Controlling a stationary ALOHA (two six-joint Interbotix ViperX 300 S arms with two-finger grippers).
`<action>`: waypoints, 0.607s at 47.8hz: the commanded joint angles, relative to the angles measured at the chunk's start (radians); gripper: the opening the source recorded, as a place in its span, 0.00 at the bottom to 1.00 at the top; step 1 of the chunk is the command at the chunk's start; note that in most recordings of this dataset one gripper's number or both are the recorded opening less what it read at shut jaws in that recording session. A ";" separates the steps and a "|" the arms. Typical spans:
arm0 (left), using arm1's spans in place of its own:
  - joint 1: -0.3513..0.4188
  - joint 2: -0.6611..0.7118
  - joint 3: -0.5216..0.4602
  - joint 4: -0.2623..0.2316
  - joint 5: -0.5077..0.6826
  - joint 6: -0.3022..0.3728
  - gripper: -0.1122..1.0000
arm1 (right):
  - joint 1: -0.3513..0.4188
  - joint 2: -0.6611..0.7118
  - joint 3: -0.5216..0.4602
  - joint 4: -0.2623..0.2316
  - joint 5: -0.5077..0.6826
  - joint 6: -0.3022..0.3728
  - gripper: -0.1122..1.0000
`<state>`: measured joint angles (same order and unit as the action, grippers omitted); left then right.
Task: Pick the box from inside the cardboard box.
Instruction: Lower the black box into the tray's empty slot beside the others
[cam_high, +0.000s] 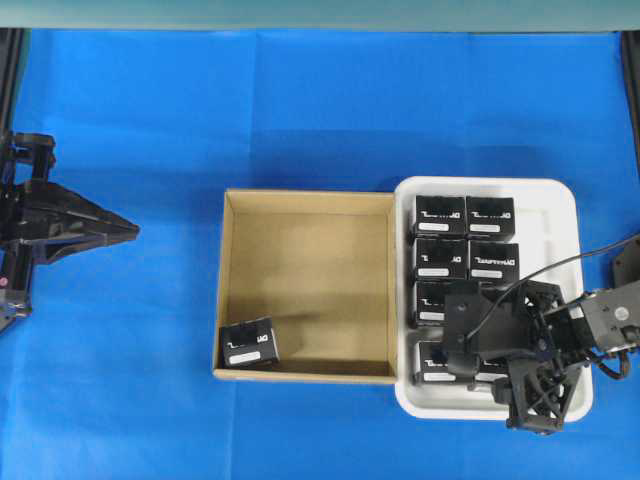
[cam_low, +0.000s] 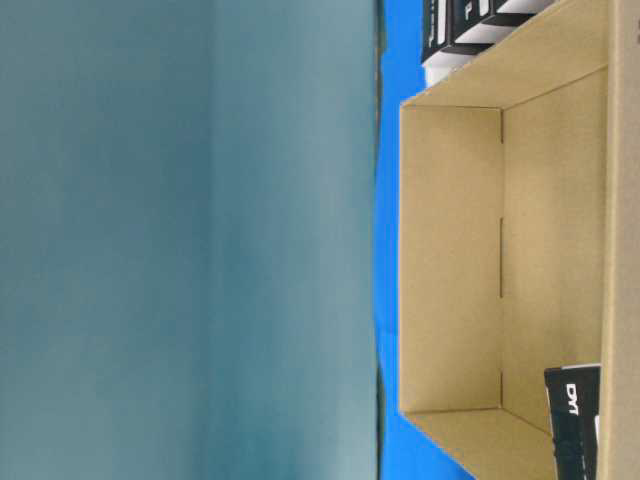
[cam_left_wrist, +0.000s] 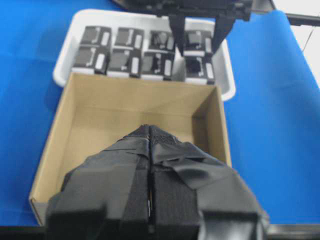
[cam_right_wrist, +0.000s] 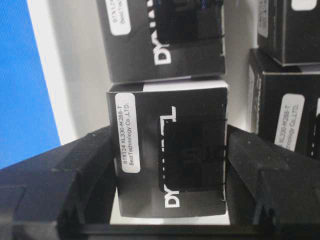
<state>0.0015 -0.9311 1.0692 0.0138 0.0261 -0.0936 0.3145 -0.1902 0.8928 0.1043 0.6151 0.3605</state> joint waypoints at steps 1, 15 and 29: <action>0.002 0.005 -0.015 0.002 -0.005 -0.002 0.04 | -0.009 0.005 -0.005 -0.002 -0.008 0.005 0.65; 0.000 0.002 -0.015 0.002 -0.005 -0.020 0.04 | -0.025 0.005 -0.008 0.003 -0.008 -0.005 0.65; -0.003 0.002 -0.015 0.002 -0.005 -0.021 0.04 | -0.025 0.008 -0.012 0.003 -0.026 0.000 0.92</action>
<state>0.0015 -0.9327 1.0692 0.0138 0.0261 -0.1150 0.2915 -0.1871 0.8912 0.1058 0.5967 0.3590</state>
